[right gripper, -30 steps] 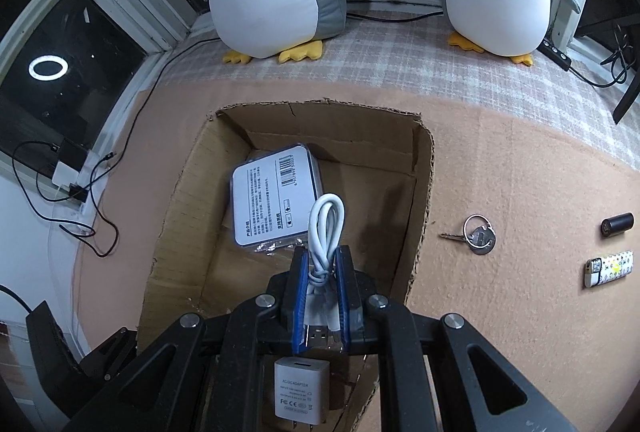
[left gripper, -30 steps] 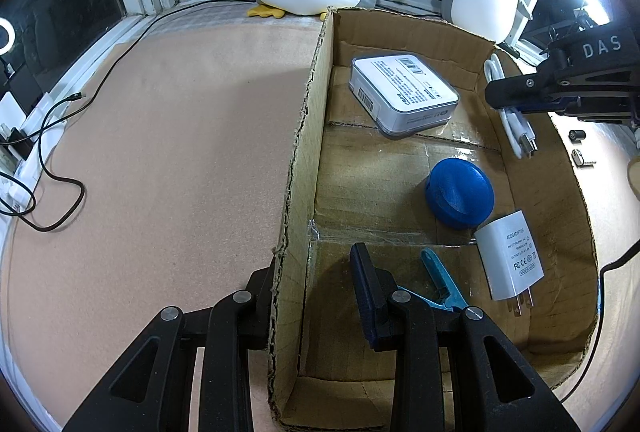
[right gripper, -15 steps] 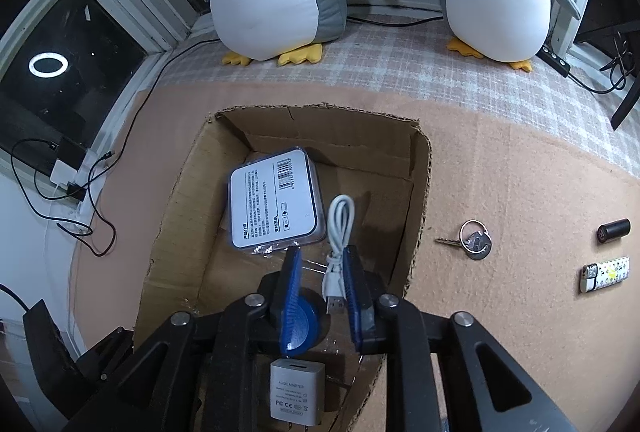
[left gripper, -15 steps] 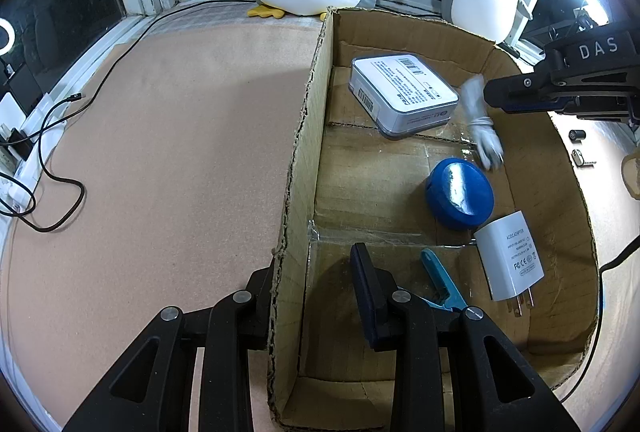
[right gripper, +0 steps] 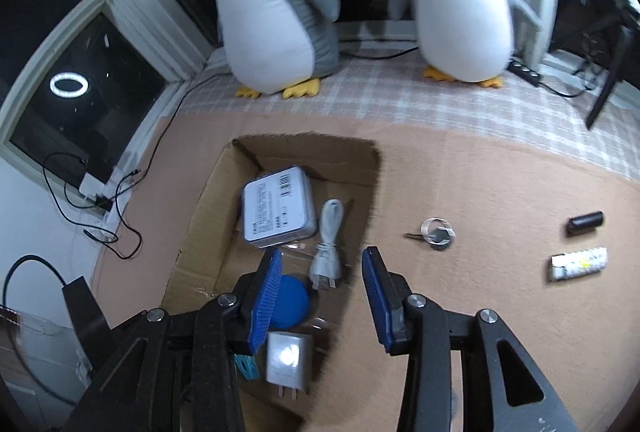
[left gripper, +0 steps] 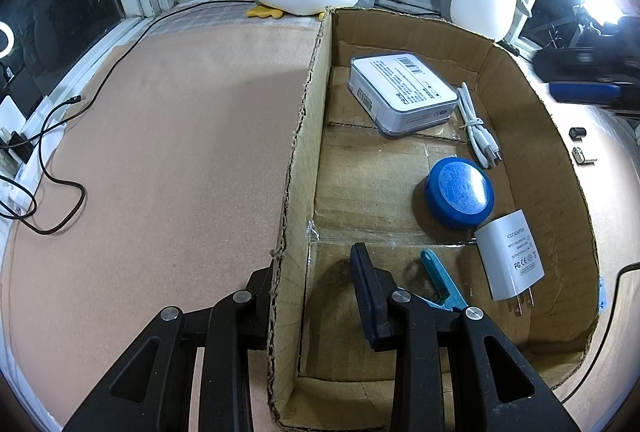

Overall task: Organize rigid objects
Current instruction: 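Reach the right tool to the patterned lighter and grasp it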

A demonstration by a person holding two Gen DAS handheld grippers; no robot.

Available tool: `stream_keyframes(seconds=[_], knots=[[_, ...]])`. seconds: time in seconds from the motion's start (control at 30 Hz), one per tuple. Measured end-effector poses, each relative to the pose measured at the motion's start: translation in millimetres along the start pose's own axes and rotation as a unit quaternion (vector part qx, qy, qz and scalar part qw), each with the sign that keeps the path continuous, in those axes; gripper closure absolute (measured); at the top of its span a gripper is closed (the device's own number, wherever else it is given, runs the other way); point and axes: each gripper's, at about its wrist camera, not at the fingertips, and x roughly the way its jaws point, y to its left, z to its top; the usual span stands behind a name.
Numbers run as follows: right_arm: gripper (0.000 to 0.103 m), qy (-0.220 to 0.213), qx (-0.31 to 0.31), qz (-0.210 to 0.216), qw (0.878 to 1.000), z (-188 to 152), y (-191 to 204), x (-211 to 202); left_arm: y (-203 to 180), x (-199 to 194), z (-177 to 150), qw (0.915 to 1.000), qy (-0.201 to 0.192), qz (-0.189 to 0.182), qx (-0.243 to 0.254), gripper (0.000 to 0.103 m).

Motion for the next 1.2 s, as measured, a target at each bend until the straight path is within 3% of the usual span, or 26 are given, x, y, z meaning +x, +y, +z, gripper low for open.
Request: stream_keyframes(seconds=[0.3, 0.6, 0.77, 0.9, 1.2], knots=[[0.063, -0.030, 0.114, -0.073, 0.990, -13.2, -106.4, -43.2, -3.0, -0.2, -0.8, 1.0000, -0.001, 0.006, 0.005, 0.070], [0.060, -0.002, 0.210, -0.125, 0.970, -13.0, -176.5, -25.1, -5.3, -0.6, -1.5, 0.9999, -0.001, 0.007, 0.010, 0.070], [0.060, 0.010, 0.245, -0.147, 0.958, -10.5, -195.7, -6.4, -5.3, -0.7, -1.7, 0.9999, -0.002, 0.007, 0.010, 0.070], [0.060, 0.015, 0.281, -0.138, 0.950, -12.1, -206.3, 2.4, -4.8, -1.0, -1.7, 1.0000, -0.002, 0.006, 0.008, 0.070], [0.060, 0.019, 0.299, -0.154, 0.942, -6.2, -207.4, 16.2, -3.7, -1.1, -1.6, 1.0000, -0.001, 0.006, 0.008, 0.070]])
